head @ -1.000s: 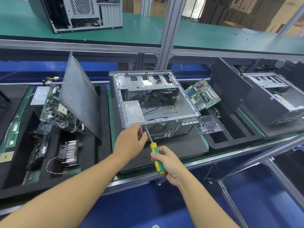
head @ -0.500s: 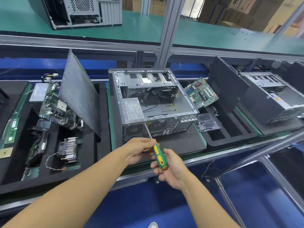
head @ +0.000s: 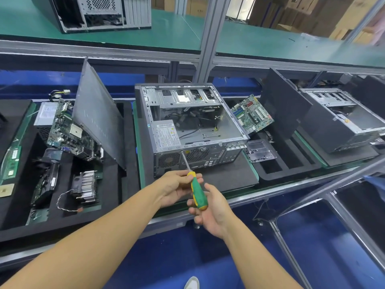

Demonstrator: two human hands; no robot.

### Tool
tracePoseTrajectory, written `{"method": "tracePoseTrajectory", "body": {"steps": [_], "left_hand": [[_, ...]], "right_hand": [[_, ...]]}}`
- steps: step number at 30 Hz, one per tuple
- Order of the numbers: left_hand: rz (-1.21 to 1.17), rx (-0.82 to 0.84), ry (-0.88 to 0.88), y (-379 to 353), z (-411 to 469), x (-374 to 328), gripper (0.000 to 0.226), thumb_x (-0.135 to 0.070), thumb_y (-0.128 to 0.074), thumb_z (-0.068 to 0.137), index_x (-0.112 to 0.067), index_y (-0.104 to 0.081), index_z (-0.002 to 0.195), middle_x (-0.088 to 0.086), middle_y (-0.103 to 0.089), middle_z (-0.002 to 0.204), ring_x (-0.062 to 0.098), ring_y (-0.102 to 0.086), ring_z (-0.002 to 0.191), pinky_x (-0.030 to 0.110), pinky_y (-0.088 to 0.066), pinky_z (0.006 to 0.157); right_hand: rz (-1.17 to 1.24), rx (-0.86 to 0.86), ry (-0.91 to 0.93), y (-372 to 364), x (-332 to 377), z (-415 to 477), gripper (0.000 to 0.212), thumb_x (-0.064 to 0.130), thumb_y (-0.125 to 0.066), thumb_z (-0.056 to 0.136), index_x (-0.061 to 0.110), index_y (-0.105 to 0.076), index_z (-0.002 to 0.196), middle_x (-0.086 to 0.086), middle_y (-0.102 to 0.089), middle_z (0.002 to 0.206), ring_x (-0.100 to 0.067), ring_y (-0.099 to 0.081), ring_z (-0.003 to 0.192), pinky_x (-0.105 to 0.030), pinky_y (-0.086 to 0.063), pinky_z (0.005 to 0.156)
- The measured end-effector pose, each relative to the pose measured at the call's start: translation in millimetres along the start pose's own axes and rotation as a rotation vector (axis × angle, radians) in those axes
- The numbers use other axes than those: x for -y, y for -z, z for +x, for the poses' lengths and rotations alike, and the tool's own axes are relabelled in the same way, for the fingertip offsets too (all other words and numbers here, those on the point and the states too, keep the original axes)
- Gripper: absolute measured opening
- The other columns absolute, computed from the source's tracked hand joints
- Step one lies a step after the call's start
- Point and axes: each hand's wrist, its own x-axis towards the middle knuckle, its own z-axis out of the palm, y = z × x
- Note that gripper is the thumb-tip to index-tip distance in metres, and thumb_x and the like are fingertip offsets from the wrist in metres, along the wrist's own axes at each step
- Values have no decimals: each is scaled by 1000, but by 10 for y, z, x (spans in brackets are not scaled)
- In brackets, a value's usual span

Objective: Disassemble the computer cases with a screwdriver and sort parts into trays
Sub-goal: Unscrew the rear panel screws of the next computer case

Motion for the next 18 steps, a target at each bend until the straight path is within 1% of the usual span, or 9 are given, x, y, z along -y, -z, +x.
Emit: {"method": "tracePoseTrajectory", "body": {"steps": [2,4,6,8,10,13,15,16,18], "left_hand": [[35,62,30,-2,-36,-15,21,-6,-56,98,4,-61,116,15,-73,108,24,-71,97,37,-56,87],[129,63,47,-48,-55,-20,24,-24,-64,95,-3,-64,104,10,-68,89,20,-67,80,31,-54,75],[168,-7,17,-88,-36,-5,24,-25,-70,89,-4,-63,99,8,-62,77,18,-63,69,29,-54,70],[142,-65,-11,-94,-15,10,18,-15,-72,87,-1,-66,95,9,-67,75,18,-66,67,28,-57,67],[79,-74,-23,-72,-9,7,9,-5,-69,88,1,-68,95,12,-73,81,20,-71,73,29,-60,67],[6,-39,-5,-11,-13,-18,20,4,-58,94,5,-61,113,16,-75,105,24,-73,93,37,-59,82],[106,9,26,13,-28,-36,23,-6,-55,98,0,-57,120,10,-72,118,23,-67,110,40,-47,96],[184,17,45,6,-25,-43,21,-17,-57,99,-8,-57,118,5,-72,120,20,-64,112,40,-40,96],[255,-7,79,-39,-11,-48,27,-36,-63,96,-14,-59,110,3,-73,107,20,-61,98,38,-41,90]], "right_hand": [[4,-22,56,-8,-11,16,32,34,-41,104,8,-59,106,-7,-60,68,-15,-51,50,-23,-33,37],[-32,-61,151,-19,-44,38,23,27,-46,105,7,-58,104,-7,-59,71,-14,-51,53,-25,-37,38],[-89,-71,220,-28,-102,49,17,27,-60,100,10,-56,106,-6,-57,83,-13,-53,61,-27,-43,44],[-73,-72,257,-63,-140,36,25,27,-70,93,15,-54,107,-4,-56,93,-13,-54,66,-28,-47,48],[8,-69,238,-98,-131,19,34,37,-72,91,16,-53,110,-2,-56,91,-13,-55,65,-29,-48,47],[96,-49,84,-93,-64,-3,43,53,-51,99,12,-59,107,-7,-59,76,-18,-56,55,-26,-43,42],[60,-41,66,-74,-35,8,37,42,-44,104,9,-59,105,-9,-61,70,-18,-52,51,-23,-35,39],[31,-50,91,-79,-23,17,30,34,-44,104,8,-59,105,-8,-61,68,-16,-50,50,-23,-32,38],[-26,-86,160,-103,-16,48,22,27,-47,103,7,-56,107,-7,-60,67,-14,-48,49,-24,-31,39]]}}
